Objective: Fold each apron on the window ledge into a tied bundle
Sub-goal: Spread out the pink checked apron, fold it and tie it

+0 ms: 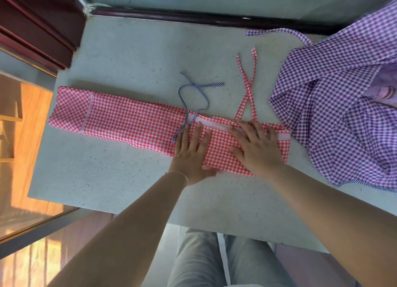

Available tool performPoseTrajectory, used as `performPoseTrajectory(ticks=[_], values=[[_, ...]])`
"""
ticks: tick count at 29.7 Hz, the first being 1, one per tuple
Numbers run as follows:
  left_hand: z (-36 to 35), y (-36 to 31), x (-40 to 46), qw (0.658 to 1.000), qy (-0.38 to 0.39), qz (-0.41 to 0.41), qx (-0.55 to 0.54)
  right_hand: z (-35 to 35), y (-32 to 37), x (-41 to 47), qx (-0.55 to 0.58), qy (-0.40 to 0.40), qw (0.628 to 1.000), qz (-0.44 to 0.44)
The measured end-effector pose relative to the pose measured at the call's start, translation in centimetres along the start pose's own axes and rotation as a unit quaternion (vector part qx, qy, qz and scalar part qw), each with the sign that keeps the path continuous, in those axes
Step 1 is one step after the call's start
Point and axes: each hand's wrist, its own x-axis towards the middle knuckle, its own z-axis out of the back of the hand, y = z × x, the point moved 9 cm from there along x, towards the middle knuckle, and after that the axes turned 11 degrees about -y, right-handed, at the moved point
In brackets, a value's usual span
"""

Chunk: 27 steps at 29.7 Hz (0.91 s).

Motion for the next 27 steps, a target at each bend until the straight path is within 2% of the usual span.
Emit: performPoseTrajectory(ticks=[4,8,11,13,15,17,19,21,23,24,25,26,27], values=[[-0.2,-0.2,-0.3,0.998,0.021,-0.063,0.0,-0.8,0.3,-2.2,-0.006,-0.002,1.0,-0.027],[0.4,0.0,-0.2,0.998,0.03,-0.044,-0.036,0.9,2.7,-2.0,0.009,-0.053,0.998,-0.02],[1.7,0.1,-0.2,0.99,-0.011,-0.006,-0.14,3.1,8.1,-1.1,0.16,-0.108,0.979,0.072],[2.9,0.8,-0.1,0.971,-0.066,0.028,-0.228,4.0,10.4,-0.1,0.291,-0.093,0.95,0.057],[3.3,1.7,-0.1,0.952,-0.1,0.055,-0.285,4.1,11.0,0.9,0.349,-0.092,0.932,0.015],[3.5,2.3,-0.1,0.944,-0.116,0.069,-0.299,3.9,10.9,1.8,0.331,-0.1,0.938,0.006],[3.7,3.1,-0.2,0.947,-0.135,0.068,-0.283,2.9,11.5,2.5,0.242,-0.075,0.967,0.035],[4.4,3.5,-0.7,0.955,-0.183,0.046,-0.231,2.4,12.5,2.9,0.128,-0.057,0.985,0.097],[4.8,4.3,-1.8,0.957,-0.24,0.021,-0.164,2.6,13.1,3.2,0.089,-0.054,0.987,0.119],[4.9,5.0,-2.5,0.953,-0.266,0.033,-0.139,2.6,13.2,3.4,0.093,-0.05,0.988,0.115],[5.0,6.3,-3.3,0.944,-0.286,0.082,-0.141,2.6,13.2,3.6,0.103,-0.044,0.988,0.106],[4.9,8.2,-4.3,0.922,-0.296,0.175,-0.176,2.7,13.2,3.7,0.104,-0.046,0.989,0.096],[4.6,10.3,-5.5,0.875,-0.293,0.294,-0.25,2.7,13.2,3.8,0.098,-0.047,0.99,0.089]])
